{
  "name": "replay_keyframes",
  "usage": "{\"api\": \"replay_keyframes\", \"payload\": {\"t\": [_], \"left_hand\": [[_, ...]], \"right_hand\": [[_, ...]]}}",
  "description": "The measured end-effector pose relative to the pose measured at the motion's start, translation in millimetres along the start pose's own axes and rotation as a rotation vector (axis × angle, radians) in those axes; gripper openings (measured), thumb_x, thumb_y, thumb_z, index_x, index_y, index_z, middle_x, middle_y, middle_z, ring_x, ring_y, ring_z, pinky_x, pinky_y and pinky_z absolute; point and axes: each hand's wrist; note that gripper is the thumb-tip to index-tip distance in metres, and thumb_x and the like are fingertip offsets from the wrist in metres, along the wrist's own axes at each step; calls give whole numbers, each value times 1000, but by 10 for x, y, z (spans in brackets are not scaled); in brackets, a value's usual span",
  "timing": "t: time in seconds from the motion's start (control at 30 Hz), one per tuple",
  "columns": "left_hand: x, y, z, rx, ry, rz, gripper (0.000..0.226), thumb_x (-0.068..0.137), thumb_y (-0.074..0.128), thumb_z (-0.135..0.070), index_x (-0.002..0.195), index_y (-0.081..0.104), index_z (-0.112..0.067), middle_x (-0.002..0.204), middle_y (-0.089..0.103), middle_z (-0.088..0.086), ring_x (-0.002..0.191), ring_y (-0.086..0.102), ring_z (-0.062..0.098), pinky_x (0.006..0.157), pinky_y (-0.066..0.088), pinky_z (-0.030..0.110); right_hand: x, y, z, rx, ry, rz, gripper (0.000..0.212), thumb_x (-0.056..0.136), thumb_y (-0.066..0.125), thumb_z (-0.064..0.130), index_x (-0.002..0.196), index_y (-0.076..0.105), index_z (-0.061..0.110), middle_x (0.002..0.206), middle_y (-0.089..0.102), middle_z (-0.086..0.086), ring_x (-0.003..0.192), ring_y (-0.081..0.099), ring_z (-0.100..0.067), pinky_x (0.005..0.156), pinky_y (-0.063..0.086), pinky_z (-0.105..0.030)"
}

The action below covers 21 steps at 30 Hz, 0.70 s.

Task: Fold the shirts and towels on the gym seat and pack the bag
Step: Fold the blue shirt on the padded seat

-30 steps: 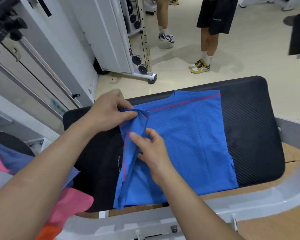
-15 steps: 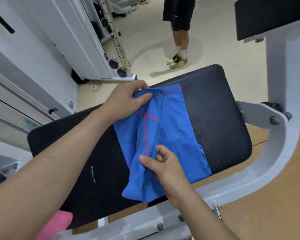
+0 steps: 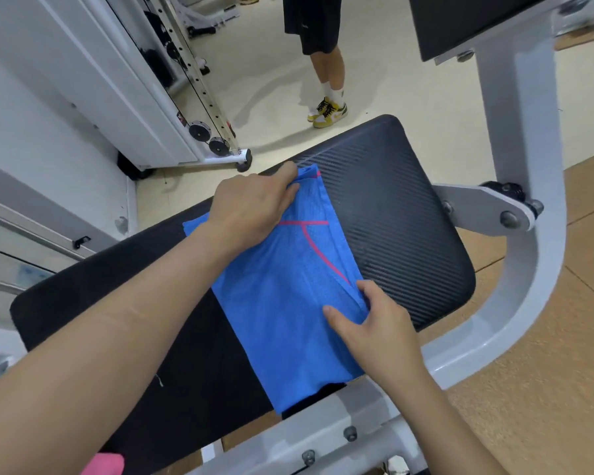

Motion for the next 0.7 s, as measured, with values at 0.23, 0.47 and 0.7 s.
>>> {"api": "replay_keyframes", "payload": {"t": [0.23, 0.47, 0.7], "left_hand": [[73, 37, -92, 142, 5, -5, 30, 104, 21, -44, 109, 35, -18, 53, 36, -1, 53, 41, 28, 46, 17, 29], [136, 93, -147, 298, 45, -1, 30, 105, 20, -41, 107, 38, -17, 52, 31, -1, 50, 37, 25, 45, 17, 27], [221, 111, -192, 325, 55, 2, 27, 105, 21, -40, 95, 30, -16, 52, 26, -3, 52, 36, 24, 46, 15, 27]], "right_hand": [[-115, -14, -233, -30, -234, -187, 8, 95, 54, 28, 94, 47, 26, 57, 50, 10, 51, 52, -9, 49, 40, -33], [-20, 33, -349, -160, -179, -123, 13, 97, 47, 37, 100, 41, 26, 67, 56, 5, 62, 58, -23, 54, 44, -38], [-29, 10, -459, -179, -101, -192, 22, 89, 64, 37, 82, 47, 24, 71, 50, 9, 63, 52, -15, 53, 43, -35]]}}
Point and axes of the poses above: each hand's wrist, its own x-axis towards the middle knuckle, its own y-axis out of the palm, z = x × y
